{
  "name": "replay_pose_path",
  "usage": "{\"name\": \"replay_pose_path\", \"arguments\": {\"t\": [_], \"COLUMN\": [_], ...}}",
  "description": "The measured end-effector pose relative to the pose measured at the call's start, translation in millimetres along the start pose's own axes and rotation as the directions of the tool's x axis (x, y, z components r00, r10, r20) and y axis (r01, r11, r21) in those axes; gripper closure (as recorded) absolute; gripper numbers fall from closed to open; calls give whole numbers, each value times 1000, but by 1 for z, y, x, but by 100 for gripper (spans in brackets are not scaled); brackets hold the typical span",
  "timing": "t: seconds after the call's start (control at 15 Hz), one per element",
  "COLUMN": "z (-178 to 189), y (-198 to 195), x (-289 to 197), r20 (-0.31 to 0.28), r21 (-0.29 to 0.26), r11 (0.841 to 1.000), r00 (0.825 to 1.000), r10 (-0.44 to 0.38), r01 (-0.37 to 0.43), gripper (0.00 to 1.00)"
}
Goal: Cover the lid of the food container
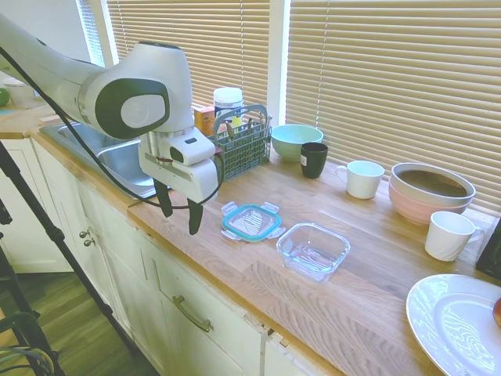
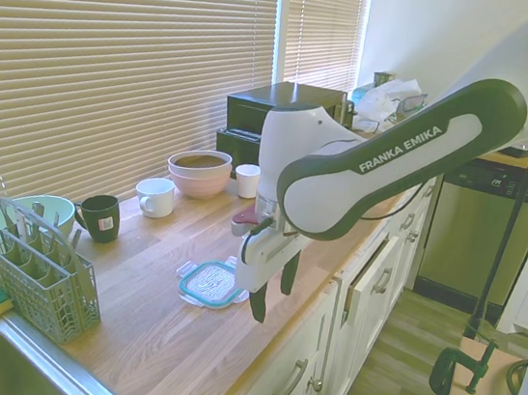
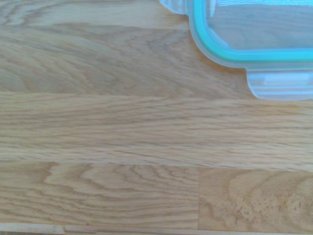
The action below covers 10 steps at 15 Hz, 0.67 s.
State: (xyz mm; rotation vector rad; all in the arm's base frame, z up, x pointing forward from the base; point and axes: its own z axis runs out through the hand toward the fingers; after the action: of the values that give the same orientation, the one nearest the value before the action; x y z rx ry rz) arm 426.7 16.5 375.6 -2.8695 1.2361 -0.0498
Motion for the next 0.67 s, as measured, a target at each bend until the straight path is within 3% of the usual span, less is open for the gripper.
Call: {"name": "replay_pose_path", "arguments": {"t": [0.2, 0.33, 0.67], "z": [0, -7, -11], "y": [0, -5, -55], "x": [1, 6, 23], "r20": [-5, -40, -130], "r21": [-4, -13, -53], "r11": [1000, 1000, 999], "r00": [1000, 999, 991], "r10": [-6, -4, -10], "r01": [6, 3, 3], "gripper": [0, 0, 0]}}
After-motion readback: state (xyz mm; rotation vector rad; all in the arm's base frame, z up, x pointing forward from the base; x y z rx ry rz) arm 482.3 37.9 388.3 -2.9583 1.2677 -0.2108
